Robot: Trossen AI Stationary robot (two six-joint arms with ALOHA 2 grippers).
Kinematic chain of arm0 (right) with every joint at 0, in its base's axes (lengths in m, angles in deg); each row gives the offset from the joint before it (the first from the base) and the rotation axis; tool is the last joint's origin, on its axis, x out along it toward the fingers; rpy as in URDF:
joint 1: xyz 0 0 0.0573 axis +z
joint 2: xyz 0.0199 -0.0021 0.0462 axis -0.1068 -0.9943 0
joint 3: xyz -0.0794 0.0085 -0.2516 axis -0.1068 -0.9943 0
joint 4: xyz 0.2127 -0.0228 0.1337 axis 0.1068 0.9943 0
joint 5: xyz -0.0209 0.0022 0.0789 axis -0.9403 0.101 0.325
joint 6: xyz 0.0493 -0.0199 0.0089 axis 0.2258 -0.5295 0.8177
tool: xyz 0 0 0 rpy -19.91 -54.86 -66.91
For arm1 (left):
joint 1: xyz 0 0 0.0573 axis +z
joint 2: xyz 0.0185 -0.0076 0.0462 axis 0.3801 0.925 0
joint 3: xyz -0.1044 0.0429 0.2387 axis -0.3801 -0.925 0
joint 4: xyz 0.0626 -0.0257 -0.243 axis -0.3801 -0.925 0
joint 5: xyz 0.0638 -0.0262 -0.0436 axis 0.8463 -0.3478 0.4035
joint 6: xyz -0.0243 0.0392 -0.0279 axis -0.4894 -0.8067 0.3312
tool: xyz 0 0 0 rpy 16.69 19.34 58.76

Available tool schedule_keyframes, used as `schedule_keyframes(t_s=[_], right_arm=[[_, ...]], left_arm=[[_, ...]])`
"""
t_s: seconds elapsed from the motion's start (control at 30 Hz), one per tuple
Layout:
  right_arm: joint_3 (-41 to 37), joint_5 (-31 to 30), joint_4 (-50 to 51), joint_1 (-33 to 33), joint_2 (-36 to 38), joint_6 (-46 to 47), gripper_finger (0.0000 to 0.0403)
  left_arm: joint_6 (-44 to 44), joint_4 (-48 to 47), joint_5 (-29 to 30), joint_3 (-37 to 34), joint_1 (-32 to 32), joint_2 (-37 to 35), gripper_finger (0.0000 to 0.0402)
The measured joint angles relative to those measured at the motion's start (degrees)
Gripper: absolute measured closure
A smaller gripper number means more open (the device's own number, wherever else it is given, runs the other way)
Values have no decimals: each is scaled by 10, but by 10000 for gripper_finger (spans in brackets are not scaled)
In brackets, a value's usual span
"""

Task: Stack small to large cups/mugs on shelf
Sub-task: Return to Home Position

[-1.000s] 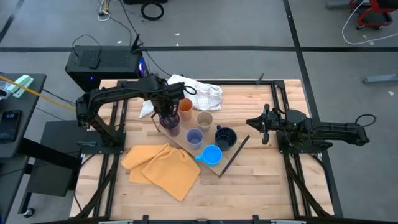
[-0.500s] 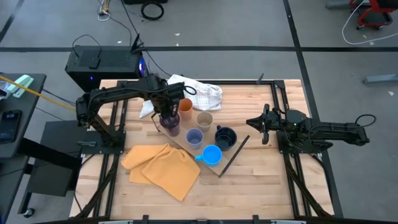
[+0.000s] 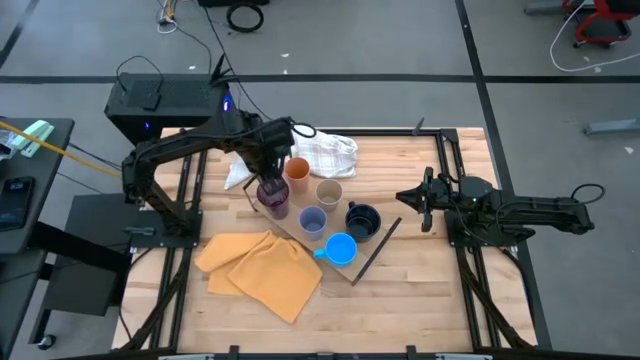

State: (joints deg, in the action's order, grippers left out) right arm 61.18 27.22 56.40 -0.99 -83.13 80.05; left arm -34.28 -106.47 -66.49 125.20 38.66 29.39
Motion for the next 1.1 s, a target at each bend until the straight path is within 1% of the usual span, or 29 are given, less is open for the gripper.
schedule_keyframes(t_s=[0.1,0.2,0.37,0.47,0.53,0.6,0.7,0.83,0.93,1.1], right_arm=[[0,0,0,0,0,0,357],[0,0,0,0,0,0,357],[0,0,0,0,0,0,357],[0,0,0,0,0,0,357],[0,0,0,0,0,0,357],[0,0,0,0,0,0,357],[0,0,1,0,0,0,357],[0,0,1,0,0,0,357],[0,0,1,0,0,0,357],[0,0,1,0,0,0,357]], left_arm=[[0,-21,0,30,-5,0,249],[-1,8,0,63,-23,-2,248],[-9,178,-2,115,-72,-9,240],[-22,321,-1,119,-104,-10,240],[-41,426,0,110,-128,-10,242],[-61,545,0,86,-151,-9,245],[-83,677,-5,36,-180,-7,250],[-92,780,-6,-37,-203,-7,258],[-99,859,-5,-106,-213,-7,266],[-60,1067,-6,-236,-219,-7,281]])
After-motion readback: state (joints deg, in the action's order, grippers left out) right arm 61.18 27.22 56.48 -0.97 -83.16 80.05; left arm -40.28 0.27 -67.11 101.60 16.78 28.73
